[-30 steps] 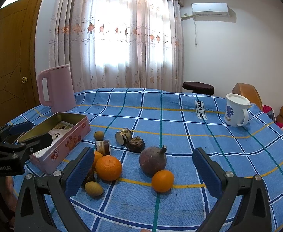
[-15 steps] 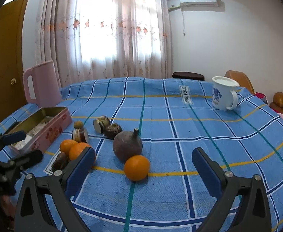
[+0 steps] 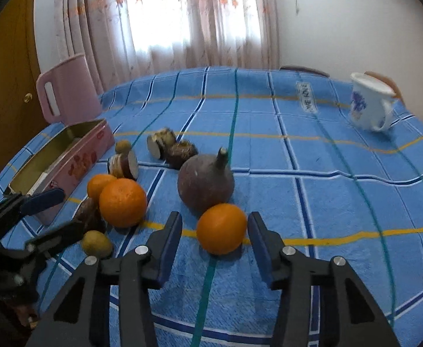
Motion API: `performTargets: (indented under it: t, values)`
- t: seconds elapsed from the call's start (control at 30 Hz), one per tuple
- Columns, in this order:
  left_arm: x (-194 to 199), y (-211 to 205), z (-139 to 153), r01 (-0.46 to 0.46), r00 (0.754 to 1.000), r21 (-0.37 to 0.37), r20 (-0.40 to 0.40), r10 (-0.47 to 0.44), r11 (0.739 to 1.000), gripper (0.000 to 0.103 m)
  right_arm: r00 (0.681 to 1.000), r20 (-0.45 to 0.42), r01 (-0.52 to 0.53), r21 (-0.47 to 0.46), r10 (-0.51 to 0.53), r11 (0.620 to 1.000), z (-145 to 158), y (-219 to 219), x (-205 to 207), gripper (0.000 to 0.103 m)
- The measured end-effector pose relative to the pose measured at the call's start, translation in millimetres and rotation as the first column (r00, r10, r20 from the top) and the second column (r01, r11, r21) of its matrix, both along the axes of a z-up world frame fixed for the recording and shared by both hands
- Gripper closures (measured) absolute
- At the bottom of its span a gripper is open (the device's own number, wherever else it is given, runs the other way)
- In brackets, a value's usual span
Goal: Organize fruits
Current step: 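Grasp the brown mangosteen with the left tool while the right tool grasps an orange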
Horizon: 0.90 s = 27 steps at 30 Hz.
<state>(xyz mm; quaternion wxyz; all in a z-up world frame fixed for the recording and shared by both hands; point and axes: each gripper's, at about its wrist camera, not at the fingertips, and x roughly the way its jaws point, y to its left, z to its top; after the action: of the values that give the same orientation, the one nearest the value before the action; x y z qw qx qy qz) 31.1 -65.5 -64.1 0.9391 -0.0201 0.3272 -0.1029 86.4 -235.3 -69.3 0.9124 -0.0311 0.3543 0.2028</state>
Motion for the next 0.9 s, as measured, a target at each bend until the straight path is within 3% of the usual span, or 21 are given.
performTargets:
  t: [0.17, 0.3, 0.4, 0.6, 0.67, 0.73, 0.9]
  values:
    - [9, 5, -5, 0.019, 0.998, -0.06, -0.056, -0.022, 0.998, 0.035, 0.999, -0.03, -0.02, -0.001, 0.02, 1.0, -4, 2, 3, 0.062]
    - [12, 19, -6, -0.002, 0.998, -0.132, -0.067, -0.007, 0.991, 0.047, 0.999, -0.036, -0.039, 0.002, 0.039, 0.999, -4, 5, 2, 0.063]
    - [14, 29, -7, -0.029, 0.996, -0.152, -0.085, 0.016, 0.988, 0.049, 0.998, -0.046, -0.042, 0.017, 0.042, 0.999, -5, 2, 3, 0.065]
    - [18, 18, -5, -0.004, 0.996, -0.097, -0.086, -0.005, 0.995, 0.049, 0.998, -0.047, -0.044, -0.025, 0.043, 0.999, -6, 8, 5, 0.067]
    - [20, 21, -5, 0.006, 0.995, -0.112, -0.094, -0.017, 0.994, 0.055, 0.998, -0.039, -0.046, -0.034, 0.044, 0.998, -6, 10, 4, 0.068]
    - [20, 27, -7, 0.016, 0.995, -0.137, -0.1, -0.03, 0.99, 0.069, 0.998, -0.031, -0.05, -0.029, 0.049, 0.998, -5, 9, 2, 0.068]
    - [16, 37, -9, 0.028, 0.993, -0.16, -0.109, -0.046, 0.987, 0.065, 0.998, -0.027, -0.064, -0.003, 0.064, 0.998, -4, 6, 2, 0.068]
